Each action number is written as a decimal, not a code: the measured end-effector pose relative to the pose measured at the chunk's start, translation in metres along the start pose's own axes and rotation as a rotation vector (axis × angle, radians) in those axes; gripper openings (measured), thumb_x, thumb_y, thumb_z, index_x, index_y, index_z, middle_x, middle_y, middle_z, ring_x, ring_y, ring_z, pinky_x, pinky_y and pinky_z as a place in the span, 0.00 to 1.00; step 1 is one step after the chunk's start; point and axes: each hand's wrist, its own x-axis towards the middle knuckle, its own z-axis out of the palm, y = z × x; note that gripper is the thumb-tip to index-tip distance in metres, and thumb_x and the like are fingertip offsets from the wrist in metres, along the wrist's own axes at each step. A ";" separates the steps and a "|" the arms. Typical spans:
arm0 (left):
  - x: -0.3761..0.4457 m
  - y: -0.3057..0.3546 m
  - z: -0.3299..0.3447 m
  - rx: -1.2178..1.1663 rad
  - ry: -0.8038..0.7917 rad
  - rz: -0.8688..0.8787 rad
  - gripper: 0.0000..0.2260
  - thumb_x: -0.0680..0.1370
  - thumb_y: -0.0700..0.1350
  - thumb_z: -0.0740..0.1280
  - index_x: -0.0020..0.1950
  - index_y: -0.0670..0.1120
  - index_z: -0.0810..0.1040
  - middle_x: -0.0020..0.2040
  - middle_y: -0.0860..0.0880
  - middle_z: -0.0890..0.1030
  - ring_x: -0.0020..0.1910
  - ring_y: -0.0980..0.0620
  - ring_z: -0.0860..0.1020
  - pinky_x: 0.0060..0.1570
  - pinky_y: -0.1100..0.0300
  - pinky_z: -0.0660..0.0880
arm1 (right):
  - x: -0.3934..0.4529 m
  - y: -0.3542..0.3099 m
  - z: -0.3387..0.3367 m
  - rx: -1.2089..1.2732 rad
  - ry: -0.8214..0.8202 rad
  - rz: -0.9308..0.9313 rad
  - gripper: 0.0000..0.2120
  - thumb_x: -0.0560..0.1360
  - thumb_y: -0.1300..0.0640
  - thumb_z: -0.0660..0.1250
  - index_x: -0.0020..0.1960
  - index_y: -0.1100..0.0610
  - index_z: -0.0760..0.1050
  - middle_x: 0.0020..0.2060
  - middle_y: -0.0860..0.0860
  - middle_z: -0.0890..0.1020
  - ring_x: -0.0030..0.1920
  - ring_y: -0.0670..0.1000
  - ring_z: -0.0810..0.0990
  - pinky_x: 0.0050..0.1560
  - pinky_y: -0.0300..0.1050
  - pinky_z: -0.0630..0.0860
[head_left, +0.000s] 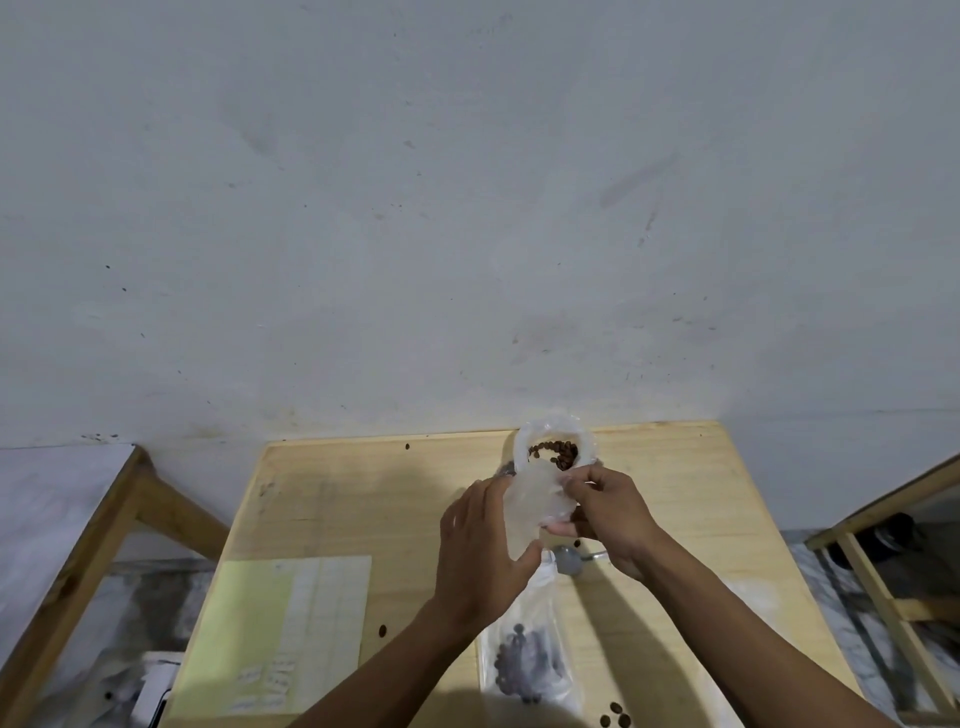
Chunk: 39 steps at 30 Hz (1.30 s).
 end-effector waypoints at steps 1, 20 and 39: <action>0.000 0.000 0.000 -0.005 0.011 -0.003 0.30 0.70 0.58 0.67 0.69 0.49 0.67 0.64 0.55 0.74 0.63 0.54 0.73 0.61 0.51 0.73 | 0.002 -0.001 -0.001 0.002 -0.013 -0.003 0.07 0.80 0.65 0.62 0.49 0.66 0.78 0.39 0.57 0.83 0.35 0.60 0.85 0.43 0.50 0.84; 0.008 -0.032 -0.029 -0.045 -0.039 -0.216 0.30 0.72 0.61 0.70 0.68 0.50 0.69 0.61 0.54 0.75 0.58 0.54 0.74 0.61 0.57 0.69 | 0.032 0.105 -0.072 -1.385 0.143 -0.393 0.02 0.74 0.56 0.69 0.44 0.55 0.78 0.43 0.50 0.75 0.45 0.56 0.74 0.39 0.46 0.64; 0.032 -0.042 -0.032 -0.021 -0.121 -0.264 0.30 0.72 0.61 0.70 0.68 0.49 0.68 0.62 0.53 0.75 0.58 0.52 0.74 0.61 0.54 0.70 | 0.069 -0.042 -0.079 -0.811 0.215 -0.449 0.09 0.73 0.65 0.65 0.46 0.52 0.75 0.34 0.52 0.82 0.35 0.56 0.82 0.37 0.49 0.77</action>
